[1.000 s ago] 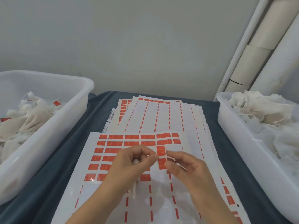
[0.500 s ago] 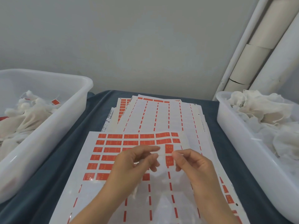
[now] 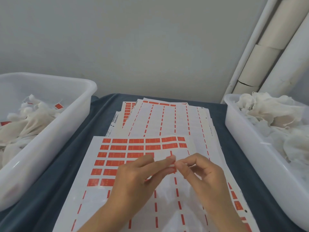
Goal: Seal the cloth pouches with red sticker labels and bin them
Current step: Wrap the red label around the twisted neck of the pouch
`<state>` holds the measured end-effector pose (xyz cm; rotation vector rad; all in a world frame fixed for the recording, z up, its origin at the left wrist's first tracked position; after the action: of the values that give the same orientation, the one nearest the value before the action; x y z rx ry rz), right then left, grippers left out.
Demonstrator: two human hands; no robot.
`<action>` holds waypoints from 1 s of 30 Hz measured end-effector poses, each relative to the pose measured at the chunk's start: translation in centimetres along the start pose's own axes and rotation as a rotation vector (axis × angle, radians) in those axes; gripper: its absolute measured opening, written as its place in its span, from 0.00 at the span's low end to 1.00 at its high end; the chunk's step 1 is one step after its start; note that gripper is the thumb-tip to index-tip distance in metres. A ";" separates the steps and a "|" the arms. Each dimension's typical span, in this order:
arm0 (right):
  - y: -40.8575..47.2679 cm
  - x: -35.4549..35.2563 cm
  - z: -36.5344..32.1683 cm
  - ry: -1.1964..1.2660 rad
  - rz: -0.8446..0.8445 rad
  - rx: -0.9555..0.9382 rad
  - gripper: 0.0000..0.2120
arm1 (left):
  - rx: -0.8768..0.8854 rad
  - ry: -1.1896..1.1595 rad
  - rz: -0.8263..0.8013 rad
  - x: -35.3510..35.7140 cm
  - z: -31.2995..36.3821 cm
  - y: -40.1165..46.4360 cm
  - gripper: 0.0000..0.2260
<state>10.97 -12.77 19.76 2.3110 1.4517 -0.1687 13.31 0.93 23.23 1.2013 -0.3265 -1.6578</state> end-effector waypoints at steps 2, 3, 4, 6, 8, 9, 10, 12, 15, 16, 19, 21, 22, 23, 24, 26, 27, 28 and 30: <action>-0.2 -0.6 -1.1 -0.123 0.051 -0.126 0.06 | -0.033 -0.010 -0.021 0.2 -0.1 0.0 0.15; -0.3 -0.7 -1.5 -0.160 0.068 -0.175 0.04 | -0.061 -0.025 -0.026 0.2 -0.3 0.1 0.14; -0.3 -0.8 -1.9 -0.167 0.079 -0.197 0.02 | -0.098 -0.058 -0.029 0.2 -0.6 0.1 0.13; -0.4 -1.2 -1.7 -0.070 0.101 -0.154 0.02 | -0.252 -0.196 -0.046 0.3 -1.3 -0.1 0.11; -0.2 -1.5 -0.7 0.186 0.111 -0.014 0.06 | -0.491 -0.462 -0.029 0.7 -2.6 -0.6 0.08; -0.2 -1.4 -0.1 0.307 0.099 0.047 0.10 | -0.614 -0.636 0.007 1.0 -3.4 -1.1 0.08; -0.1 -1.2 0.2 0.379 0.085 0.088 0.13 | -0.728 -0.792 0.028 1.5 -4.0 -1.6 0.08; -0.1 -0.5 0.4 0.418 0.044 0.126 0.16 | -0.849 -0.942 0.040 2.1 -4.6 -2.2 0.12; -0.4 0.8 0.0 0.451 -0.028 0.118 0.10 | -0.908 -0.993 0.030 2.7 -4.7 -2.7 0.14; -0.5 1.1 -0.1 0.463 -0.045 0.116 0.09 | -0.915 -1.002 0.023 2.9 -4.6 -2.8 0.14; -0.4 1.3 0.0 0.473 -0.066 0.112 0.07 | -0.909 -1.028 -0.005 3.2 -4.4 -2.8 0.14; -0.3 1.3 0.1 0.468 -0.070 0.121 0.06 | -0.902 -1.041 -0.013 3.3 -4.3 -2.8 0.14; -0.3 1.3 0.1 0.473 -0.071 0.129 0.06 | -0.903 -1.047 -0.014 3.3 -4.3 -2.8 0.14; -0.4 1.4 0.0 0.473 -0.076 0.133 0.07 | -0.905 -1.052 -0.012 3.3 -4.4 -2.8 0.14; -0.4 1.4 0.0 0.470 -0.082 0.136 0.10 | -0.906 -1.056 -0.010 3.2 -4.4 -2.8 0.14; -0.5 1.4 0.1 0.465 -0.074 0.140 0.09 | -0.903 -1.060 -0.013 3.3 -4.3 -2.8 0.14; -0.4 1.4 0.1 0.465 -0.071 0.137 0.06 | -0.903 -1.059 -0.017 3.3 -4.3 -2.8 0.14; -0.4 1.4 0.1 0.464 -0.074 0.132 0.04 | -0.905 -1.056 -0.020 3.3 -4.3 -2.8 0.14; -0.4 1.4 0.0 0.460 -0.076 0.126 0.03 | -0.908 -1.052 -0.026 3.4 -4.4 -2.9 0.14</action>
<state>11.25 -11.42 19.22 2.5086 1.7897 0.2779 15.34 0.76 17.30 -0.3876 -0.1364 -1.9925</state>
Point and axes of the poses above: each hand's wrist, its own y-axis towards the middle knuckle, its own x-axis out of the palm, z = x × y, the point moved 10 cm from there along y, towards the middle knuckle, and after that the axes turned 1 degree about z, right-handed, at the moved point
